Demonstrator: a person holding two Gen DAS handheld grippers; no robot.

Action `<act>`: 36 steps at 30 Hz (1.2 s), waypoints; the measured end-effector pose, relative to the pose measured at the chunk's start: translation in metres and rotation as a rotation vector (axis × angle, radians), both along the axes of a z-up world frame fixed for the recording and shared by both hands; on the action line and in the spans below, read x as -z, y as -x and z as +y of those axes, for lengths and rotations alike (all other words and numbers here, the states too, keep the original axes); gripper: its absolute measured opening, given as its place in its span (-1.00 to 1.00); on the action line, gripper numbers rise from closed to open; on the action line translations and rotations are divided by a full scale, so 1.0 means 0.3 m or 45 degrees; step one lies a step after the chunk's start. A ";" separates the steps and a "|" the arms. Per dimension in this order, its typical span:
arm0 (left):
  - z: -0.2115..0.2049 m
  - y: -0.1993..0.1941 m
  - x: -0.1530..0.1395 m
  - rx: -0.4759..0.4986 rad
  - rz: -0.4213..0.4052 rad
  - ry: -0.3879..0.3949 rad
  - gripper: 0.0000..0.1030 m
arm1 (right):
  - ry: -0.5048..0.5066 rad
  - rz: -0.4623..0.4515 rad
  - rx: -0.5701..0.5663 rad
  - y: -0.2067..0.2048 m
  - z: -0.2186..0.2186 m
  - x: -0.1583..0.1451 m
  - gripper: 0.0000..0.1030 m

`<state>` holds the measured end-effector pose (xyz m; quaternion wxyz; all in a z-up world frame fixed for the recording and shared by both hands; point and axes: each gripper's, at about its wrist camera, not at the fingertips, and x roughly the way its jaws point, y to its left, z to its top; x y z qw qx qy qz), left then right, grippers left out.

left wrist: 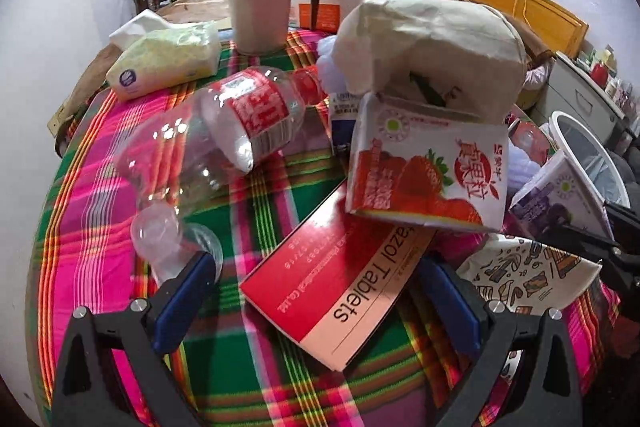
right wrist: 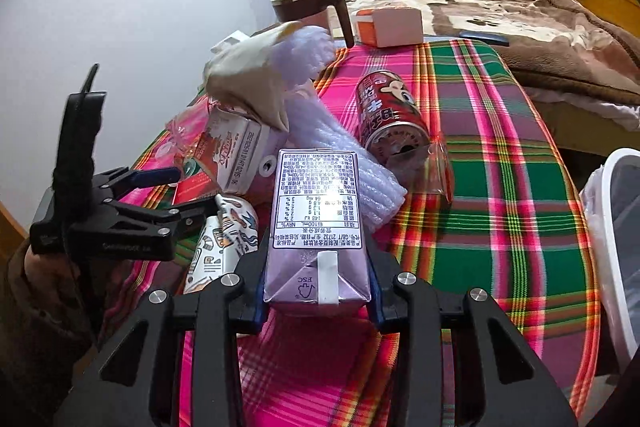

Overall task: Collect trash
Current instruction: 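Lift the purple carton with the right tool while the left tool lifts the red box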

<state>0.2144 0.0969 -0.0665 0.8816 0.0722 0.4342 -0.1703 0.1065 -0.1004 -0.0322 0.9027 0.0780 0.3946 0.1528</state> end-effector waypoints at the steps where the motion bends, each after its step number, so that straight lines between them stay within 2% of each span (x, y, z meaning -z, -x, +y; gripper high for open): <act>1: -0.003 -0.003 0.000 0.006 -0.004 -0.012 1.00 | 0.002 0.000 0.000 0.000 -0.004 -0.005 -0.25; 7: -0.031 -0.023 0.014 0.078 0.023 -0.038 1.00 | 0.005 0.011 0.027 -0.023 -0.048 -0.008 -0.25; 13: -0.031 -0.049 0.029 0.071 0.068 -0.009 0.99 | -0.001 0.012 0.051 -0.035 -0.070 -0.010 -0.25; 15: -0.027 -0.049 0.031 0.066 0.078 -0.002 0.93 | -0.004 0.013 0.052 -0.039 -0.073 -0.010 -0.25; 16: -0.028 -0.044 0.029 0.065 0.075 -0.009 0.81 | -0.004 0.014 0.053 -0.042 -0.073 -0.009 -0.25; 20: -0.042 -0.037 0.019 0.079 0.071 -0.031 0.60 | -0.012 0.018 0.052 -0.036 -0.078 -0.008 -0.25; 21: -0.047 -0.034 0.018 0.078 0.066 -0.035 0.60 | -0.015 0.017 0.052 -0.036 -0.080 -0.007 -0.25; 28: -0.037 -0.011 0.015 0.005 0.065 -0.031 0.48 | -0.016 0.006 0.052 -0.023 -0.089 -0.015 -0.25; 36: 0.009 0.058 0.014 -0.107 0.077 -0.007 0.47 | -0.021 -0.009 0.028 0.005 -0.089 -0.023 -0.25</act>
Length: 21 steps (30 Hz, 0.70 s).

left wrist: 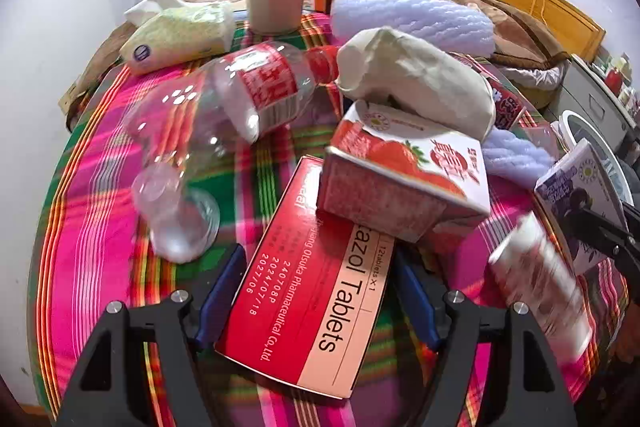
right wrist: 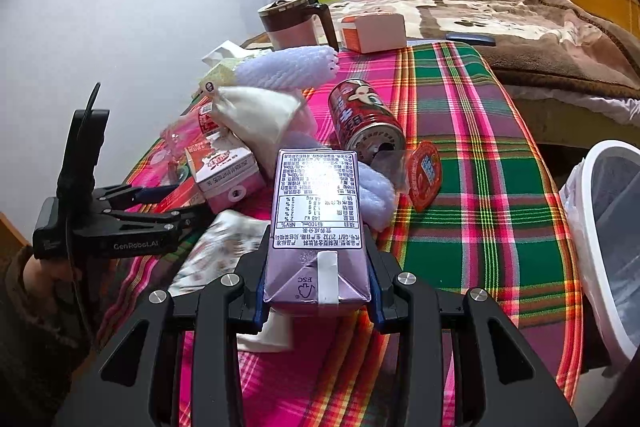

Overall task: Collect trash
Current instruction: 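Lift the purple carton with the right tool while the left tool lifts the red box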

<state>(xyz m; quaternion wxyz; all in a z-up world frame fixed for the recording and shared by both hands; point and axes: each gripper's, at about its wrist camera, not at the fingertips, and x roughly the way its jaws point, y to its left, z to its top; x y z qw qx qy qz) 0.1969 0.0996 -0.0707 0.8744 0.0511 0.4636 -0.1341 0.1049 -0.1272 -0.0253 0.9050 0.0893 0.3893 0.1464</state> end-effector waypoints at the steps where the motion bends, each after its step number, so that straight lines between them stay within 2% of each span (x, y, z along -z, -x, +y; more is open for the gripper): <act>1: 0.007 0.010 0.001 -0.015 0.002 0.004 0.47 | -0.001 -0.004 -0.002 0.005 0.001 -0.002 -0.25; 9: 0.016 0.092 0.005 -0.087 -0.006 -0.005 0.48 | -0.015 -0.020 -0.008 0.032 -0.006 -0.019 -0.25; 15: 0.004 0.089 0.012 -0.097 -0.010 -0.029 0.48 | -0.021 -0.026 -0.013 0.042 -0.007 -0.023 -0.25; 16: 0.006 0.093 0.010 -0.100 -0.014 -0.031 0.43 | -0.018 -0.028 -0.012 0.044 -0.006 -0.023 -0.25; 21: 0.028 0.115 -0.001 -0.159 -0.018 -0.025 0.42 | -0.017 -0.033 -0.009 0.052 -0.016 -0.030 -0.25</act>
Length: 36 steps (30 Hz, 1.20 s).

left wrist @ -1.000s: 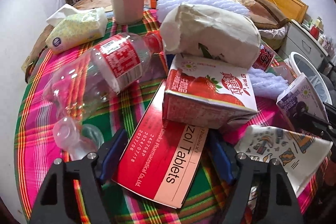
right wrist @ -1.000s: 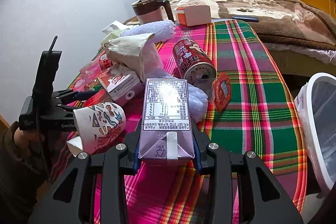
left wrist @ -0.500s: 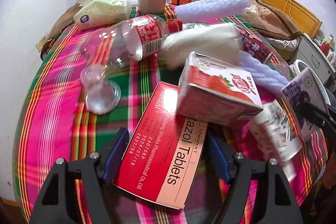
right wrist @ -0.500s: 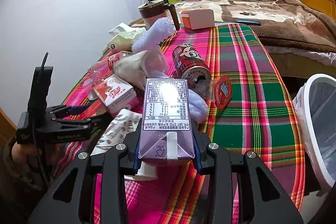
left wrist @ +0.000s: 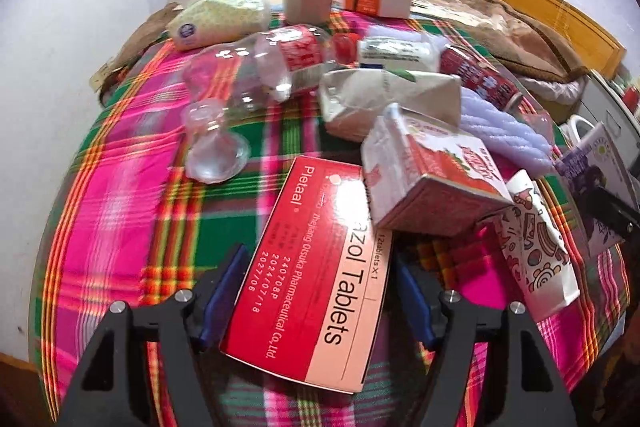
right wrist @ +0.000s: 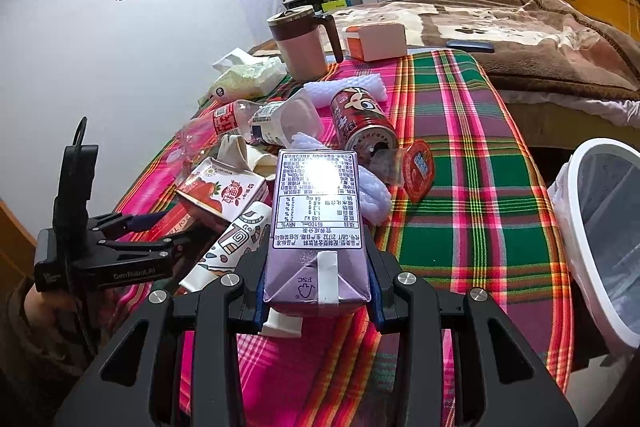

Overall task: Collect trash
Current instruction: 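Lift the purple carton with the right tool while the left tool lifts the red box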

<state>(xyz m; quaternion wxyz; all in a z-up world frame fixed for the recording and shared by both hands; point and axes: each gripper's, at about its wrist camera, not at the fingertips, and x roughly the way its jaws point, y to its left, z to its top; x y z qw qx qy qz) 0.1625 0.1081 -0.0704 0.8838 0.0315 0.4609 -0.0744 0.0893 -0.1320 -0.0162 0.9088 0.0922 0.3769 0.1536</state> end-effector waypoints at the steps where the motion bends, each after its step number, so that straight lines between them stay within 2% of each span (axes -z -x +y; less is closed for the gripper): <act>1: 0.006 0.008 -0.002 -0.009 -0.003 0.004 0.42 | 0.000 0.000 0.002 0.000 -0.002 0.000 -0.25; 6: 0.043 0.052 -0.043 -0.079 -0.042 0.013 0.41 | -0.002 -0.004 0.004 0.011 -0.011 -0.005 -0.25; 11: 0.064 0.095 -0.086 -0.131 -0.094 0.023 0.31 | -0.012 -0.023 0.005 0.020 -0.016 -0.021 -0.25; 19: 0.043 0.105 0.014 -0.136 -0.003 -0.012 0.31 | -0.017 -0.037 -0.011 0.049 -0.016 -0.024 -0.25; 23: 0.051 0.098 0.016 -0.169 -0.005 0.021 0.32 | -0.016 -0.041 -0.013 0.055 -0.017 -0.025 -0.25; 27: 0.044 0.101 0.014 -0.165 -0.008 0.009 0.29 | -0.019 -0.032 -0.015 0.053 -0.014 -0.018 -0.25; 31: 0.040 0.122 0.000 -0.175 -0.025 0.020 0.28 | -0.024 -0.033 -0.023 0.057 -0.008 -0.017 -0.25; 36: 0.015 0.172 -0.069 -0.173 -0.093 0.022 0.28 | -0.029 -0.043 -0.020 0.062 -0.020 -0.025 -0.25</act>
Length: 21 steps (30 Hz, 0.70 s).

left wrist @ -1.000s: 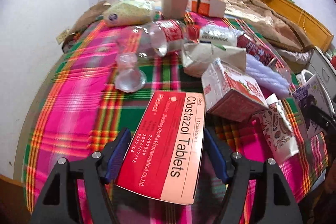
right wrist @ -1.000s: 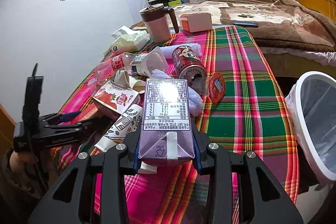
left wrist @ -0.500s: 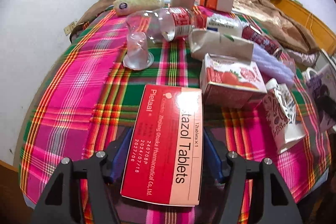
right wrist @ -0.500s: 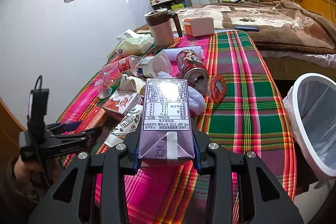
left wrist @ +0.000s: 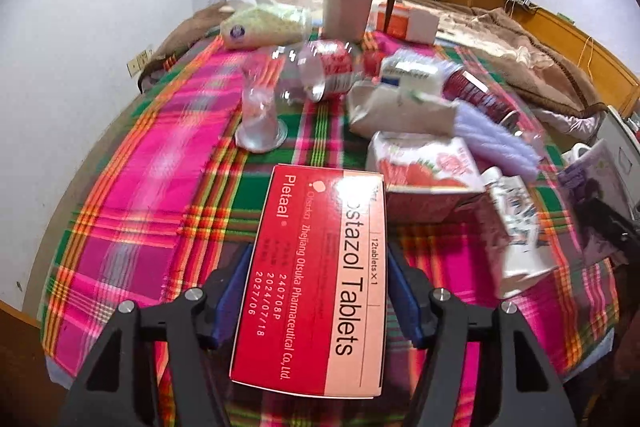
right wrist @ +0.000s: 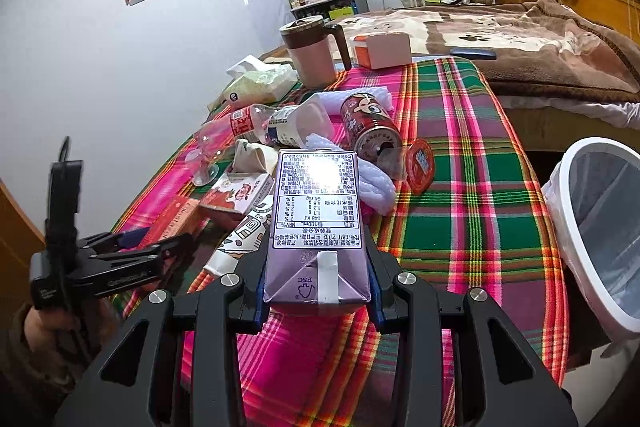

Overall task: Collect trash
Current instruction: 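Lift the purple carton with the right tool while the left tool lifts the red box, then carry both items over the wastebasket and open both tools to drop them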

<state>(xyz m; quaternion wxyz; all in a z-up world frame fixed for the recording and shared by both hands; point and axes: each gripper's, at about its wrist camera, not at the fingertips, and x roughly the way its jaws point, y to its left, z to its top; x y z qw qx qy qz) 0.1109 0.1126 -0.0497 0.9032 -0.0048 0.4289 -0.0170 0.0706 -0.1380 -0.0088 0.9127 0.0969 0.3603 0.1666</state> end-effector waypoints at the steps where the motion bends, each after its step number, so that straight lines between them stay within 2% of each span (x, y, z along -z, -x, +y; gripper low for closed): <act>1: -0.007 0.006 -0.015 0.007 -0.011 -0.001 0.28 | -0.003 0.000 0.003 0.002 -0.005 -0.001 -0.25; 8: -0.102 0.045 -0.122 0.086 -0.096 0.031 0.28 | -0.010 -0.018 0.042 0.020 -0.054 -0.023 -0.25; 21: -0.368 0.026 -0.200 0.314 -0.148 0.083 0.28 | 0.032 -0.055 0.196 0.053 -0.216 -0.073 -0.25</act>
